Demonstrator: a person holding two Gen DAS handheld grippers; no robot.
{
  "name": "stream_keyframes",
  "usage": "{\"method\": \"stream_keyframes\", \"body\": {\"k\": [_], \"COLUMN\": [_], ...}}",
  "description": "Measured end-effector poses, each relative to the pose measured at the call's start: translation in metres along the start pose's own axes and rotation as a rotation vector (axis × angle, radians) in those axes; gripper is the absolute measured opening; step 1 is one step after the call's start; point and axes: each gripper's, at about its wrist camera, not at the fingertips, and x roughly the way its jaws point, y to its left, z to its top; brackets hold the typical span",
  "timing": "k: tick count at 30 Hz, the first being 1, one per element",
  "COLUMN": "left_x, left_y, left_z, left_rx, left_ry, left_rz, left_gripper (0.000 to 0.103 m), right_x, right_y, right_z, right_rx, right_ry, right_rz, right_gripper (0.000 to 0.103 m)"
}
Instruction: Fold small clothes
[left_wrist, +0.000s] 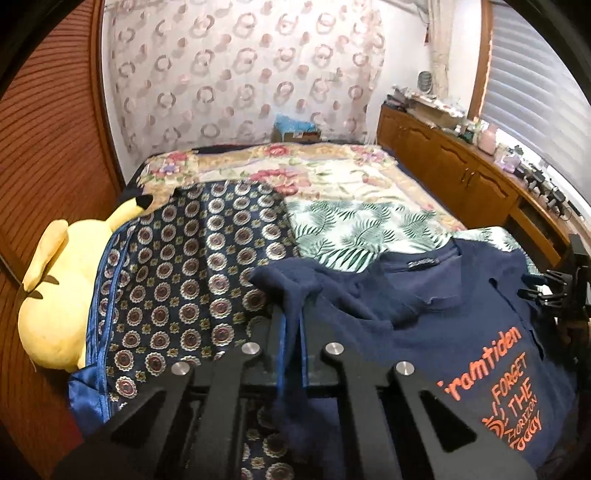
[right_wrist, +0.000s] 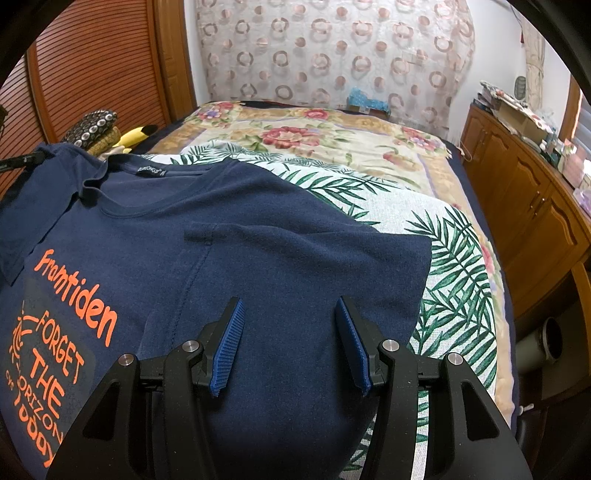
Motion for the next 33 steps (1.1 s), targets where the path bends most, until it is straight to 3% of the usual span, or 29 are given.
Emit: {"method": "stream_keyframes", "body": {"k": [8, 13, 21, 24, 26, 28, 30, 33], "left_x": [-0.014, -0.015, -0.018, -0.02, -0.023, -0.029, -0.036, -0.054], "left_y": [-0.018, -0.021, -0.022, -0.024, -0.03, -0.037, -0.044, -0.051], "left_z": [-0.002, -0.002, -0.005, -0.007, -0.01, -0.014, -0.018, -0.026], "left_rx": [0.036, 0.045, 0.042, 0.046, 0.054, 0.06, 0.066, 0.066], "left_ry": [-0.03, -0.038, -0.038, -0.038, -0.045, -0.055, -0.068, -0.098], "left_rz": [-0.014, -0.015, -0.012, -0.042, -0.052, -0.071, -0.082, -0.098], "left_gripper": [0.002, 0.002, 0.002, 0.002, 0.001, 0.001, 0.001, 0.001], "right_x": [-0.013, -0.001, 0.012, 0.014, 0.015, 0.015, 0.013, -0.007], "right_y": [-0.018, -0.041, -0.062, -0.062, -0.059, -0.054, -0.045, -0.029], "right_z": [0.012, 0.018, 0.021, 0.024, 0.026, 0.028, 0.031, 0.034], "right_rx": [0.037, 0.054, 0.09, 0.088, 0.069, 0.049, 0.019, -0.009], "right_ry": [-0.036, 0.008, 0.032, 0.032, 0.023, 0.027, 0.028, -0.04], "right_rz": [-0.029, -0.074, -0.068, -0.061, -0.029, 0.003, 0.024, 0.049], "right_gripper": [0.052, 0.052, 0.052, 0.052, 0.045, 0.021, 0.008, 0.005]}}
